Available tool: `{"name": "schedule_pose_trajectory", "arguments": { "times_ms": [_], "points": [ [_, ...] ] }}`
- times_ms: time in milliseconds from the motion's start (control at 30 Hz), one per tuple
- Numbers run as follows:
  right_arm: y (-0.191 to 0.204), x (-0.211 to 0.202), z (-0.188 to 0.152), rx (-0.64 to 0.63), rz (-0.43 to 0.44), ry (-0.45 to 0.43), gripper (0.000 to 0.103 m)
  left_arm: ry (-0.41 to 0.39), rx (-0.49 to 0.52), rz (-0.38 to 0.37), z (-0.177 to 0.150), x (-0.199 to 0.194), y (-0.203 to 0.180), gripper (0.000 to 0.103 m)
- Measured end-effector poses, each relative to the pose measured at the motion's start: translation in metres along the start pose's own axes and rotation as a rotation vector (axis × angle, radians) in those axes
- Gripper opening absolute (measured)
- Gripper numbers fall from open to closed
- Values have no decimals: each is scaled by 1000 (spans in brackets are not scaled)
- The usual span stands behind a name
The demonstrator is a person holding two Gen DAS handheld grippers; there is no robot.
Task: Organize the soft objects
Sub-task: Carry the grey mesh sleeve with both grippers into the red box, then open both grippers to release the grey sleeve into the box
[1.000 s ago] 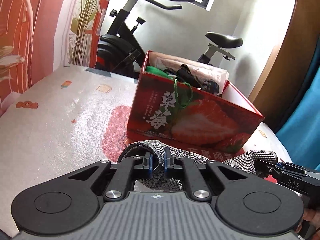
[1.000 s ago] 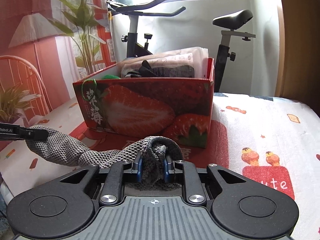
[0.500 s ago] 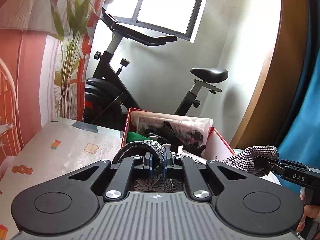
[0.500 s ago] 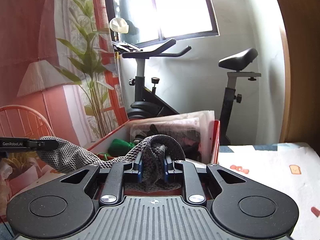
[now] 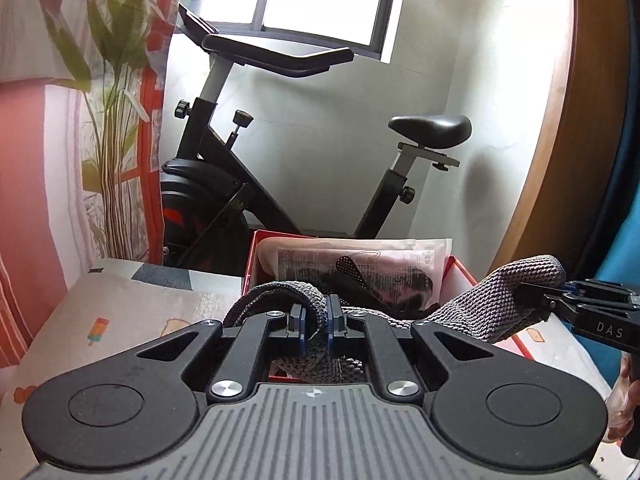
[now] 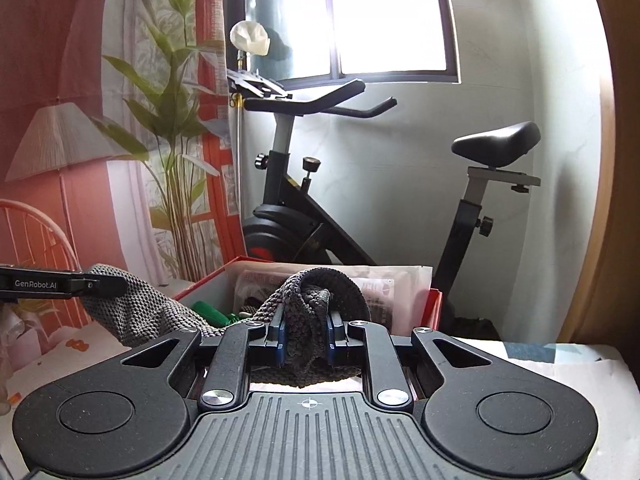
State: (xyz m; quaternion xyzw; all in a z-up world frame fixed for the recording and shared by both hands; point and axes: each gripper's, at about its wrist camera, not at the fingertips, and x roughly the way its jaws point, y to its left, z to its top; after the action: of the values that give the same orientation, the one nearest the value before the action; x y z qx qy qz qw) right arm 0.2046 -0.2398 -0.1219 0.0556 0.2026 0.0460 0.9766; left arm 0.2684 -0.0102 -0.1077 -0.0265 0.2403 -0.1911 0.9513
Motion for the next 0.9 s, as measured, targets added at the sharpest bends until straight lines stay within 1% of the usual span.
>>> {"name": "schedule_pose_trajectory", "arguments": {
  "times_ms": [133, 200, 300, 367, 533, 600, 700, 800, 900],
  "points": [
    [-1, 25, 6, -25, 3, 49, 16, 39, 57, 3, 7, 25, -5, 10],
    [0, 38, 8, -53, 7, 88, 16, 90, 92, -6, 7, 41, -10, 10],
    [9, 62, 6, -120, 7, 178, 16, 177, 129, -29, 2, 67, -18, 10],
    [14, 77, 2, -140, 12, 227, 16, 229, 133, -45, -1, 81, -22, 10],
    [21, 113, -8, -154, 29, 342, 16, 357, 100, -79, -10, 110, -22, 10],
    [22, 125, -13, -154, 34, 378, 16, 382, 103, -77, -14, 116, -21, 10],
    [20, 136, -17, -128, 44, 408, 16, 403, 93, -78, -17, 120, -16, 10],
    [19, 142, -22, -109, 38, 444, 16, 409, 100, -79, -18, 123, -15, 10],
    [17, 141, -23, -99, 23, 446, 16, 397, 123, -77, -15, 121, -18, 13]
  ]
}}
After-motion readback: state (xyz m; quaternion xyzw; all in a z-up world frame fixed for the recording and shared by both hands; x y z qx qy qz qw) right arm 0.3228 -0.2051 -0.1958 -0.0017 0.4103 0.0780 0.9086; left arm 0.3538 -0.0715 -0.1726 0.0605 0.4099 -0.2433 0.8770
